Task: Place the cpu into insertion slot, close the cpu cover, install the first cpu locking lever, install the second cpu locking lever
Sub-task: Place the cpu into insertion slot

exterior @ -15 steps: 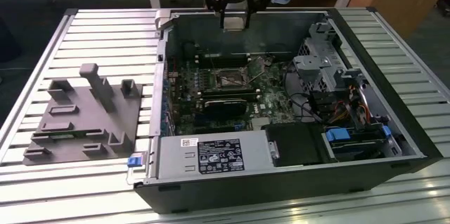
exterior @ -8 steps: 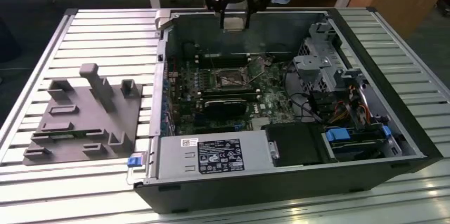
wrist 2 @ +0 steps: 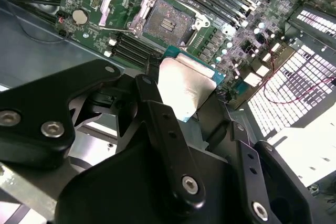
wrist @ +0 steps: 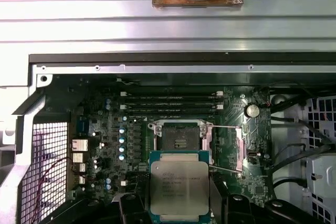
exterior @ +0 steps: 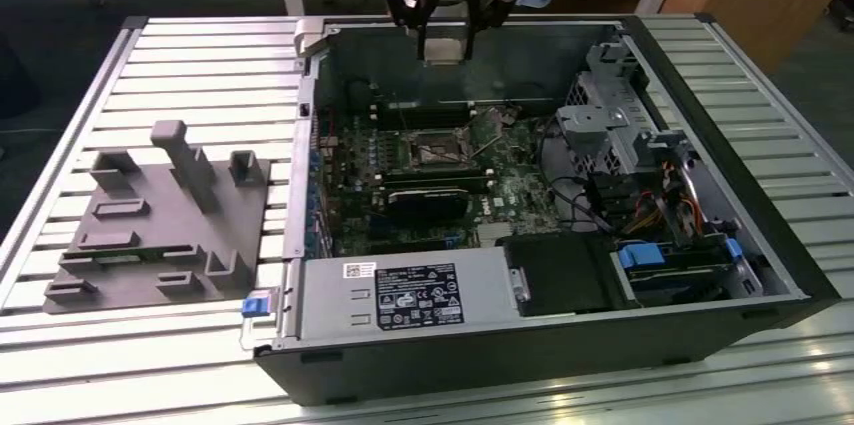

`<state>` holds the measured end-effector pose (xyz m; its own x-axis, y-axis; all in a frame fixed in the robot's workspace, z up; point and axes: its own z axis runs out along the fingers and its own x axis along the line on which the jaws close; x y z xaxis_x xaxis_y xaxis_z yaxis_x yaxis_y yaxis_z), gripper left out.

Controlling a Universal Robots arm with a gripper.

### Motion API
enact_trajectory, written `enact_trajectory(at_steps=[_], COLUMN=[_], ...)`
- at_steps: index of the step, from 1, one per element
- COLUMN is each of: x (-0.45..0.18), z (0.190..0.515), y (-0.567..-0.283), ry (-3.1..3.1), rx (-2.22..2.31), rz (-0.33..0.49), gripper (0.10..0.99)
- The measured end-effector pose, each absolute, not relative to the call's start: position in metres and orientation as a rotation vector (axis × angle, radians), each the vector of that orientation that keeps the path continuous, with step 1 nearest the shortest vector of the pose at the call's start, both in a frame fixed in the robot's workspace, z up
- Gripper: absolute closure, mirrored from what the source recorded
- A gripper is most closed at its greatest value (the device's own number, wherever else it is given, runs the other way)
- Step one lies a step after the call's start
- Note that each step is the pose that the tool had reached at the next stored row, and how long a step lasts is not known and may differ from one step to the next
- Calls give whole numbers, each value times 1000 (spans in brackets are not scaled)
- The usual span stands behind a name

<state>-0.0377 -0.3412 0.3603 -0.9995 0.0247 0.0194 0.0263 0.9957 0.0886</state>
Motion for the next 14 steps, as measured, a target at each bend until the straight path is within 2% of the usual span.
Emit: enact_trajectory(at_steps=[14], x=[-38], z=[351], y=[-341], ry=[-3120], rx=[-40], rz=[-138], gripper=[545])
